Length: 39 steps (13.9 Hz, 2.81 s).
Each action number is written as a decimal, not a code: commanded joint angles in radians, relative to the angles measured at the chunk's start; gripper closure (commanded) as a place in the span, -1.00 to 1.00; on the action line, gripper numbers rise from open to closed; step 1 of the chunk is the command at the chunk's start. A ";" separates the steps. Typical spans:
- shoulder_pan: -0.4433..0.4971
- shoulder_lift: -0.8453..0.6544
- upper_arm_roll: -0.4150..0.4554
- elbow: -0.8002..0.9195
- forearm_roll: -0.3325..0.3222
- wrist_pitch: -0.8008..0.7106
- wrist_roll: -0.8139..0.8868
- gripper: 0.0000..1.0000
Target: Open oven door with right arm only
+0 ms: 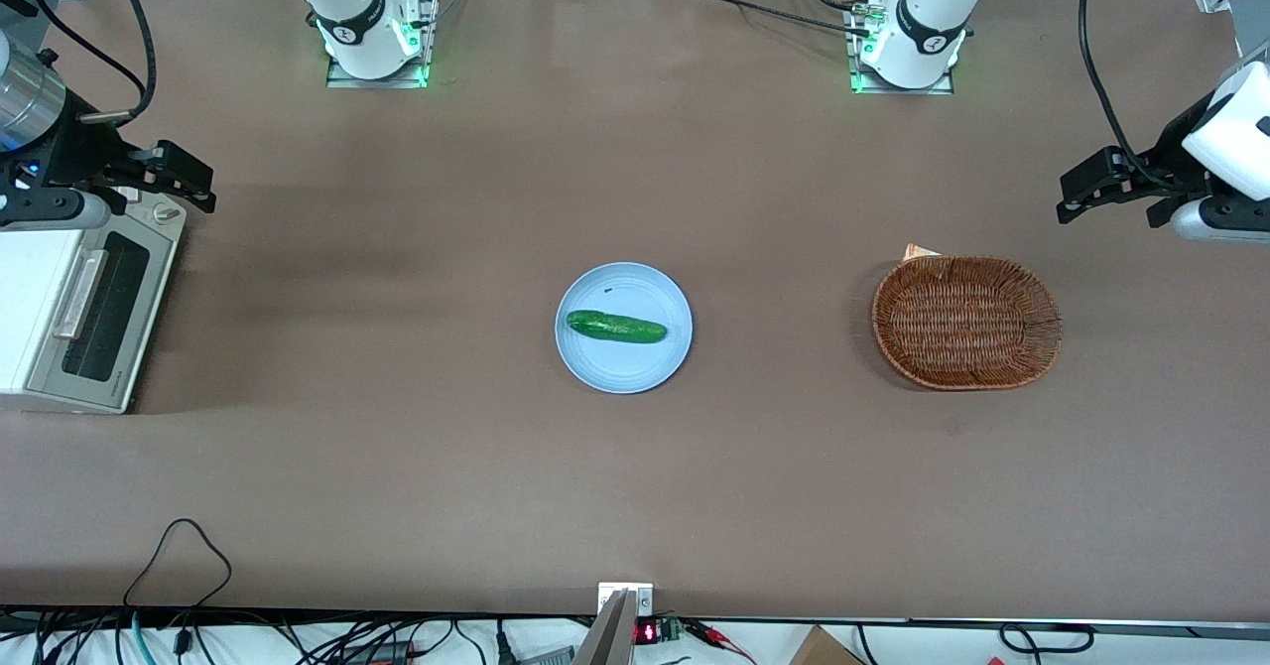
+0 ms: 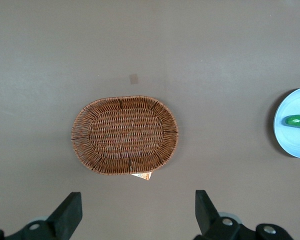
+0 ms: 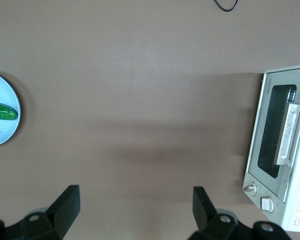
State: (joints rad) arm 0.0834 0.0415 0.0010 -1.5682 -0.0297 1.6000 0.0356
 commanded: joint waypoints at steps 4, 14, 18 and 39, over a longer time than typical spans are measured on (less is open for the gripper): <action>0.002 -0.018 0.002 -0.022 -0.015 0.008 0.001 -1.00; 0.002 -0.008 0.002 -0.030 -0.042 -0.025 0.000 -0.99; 0.001 -0.006 0.002 -0.029 -0.041 -0.029 -0.017 -0.45; -0.004 0.034 0.001 -0.079 -0.146 -0.014 0.042 1.00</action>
State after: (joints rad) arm 0.0822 0.0724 -0.0002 -1.6254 -0.1264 1.5688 0.0407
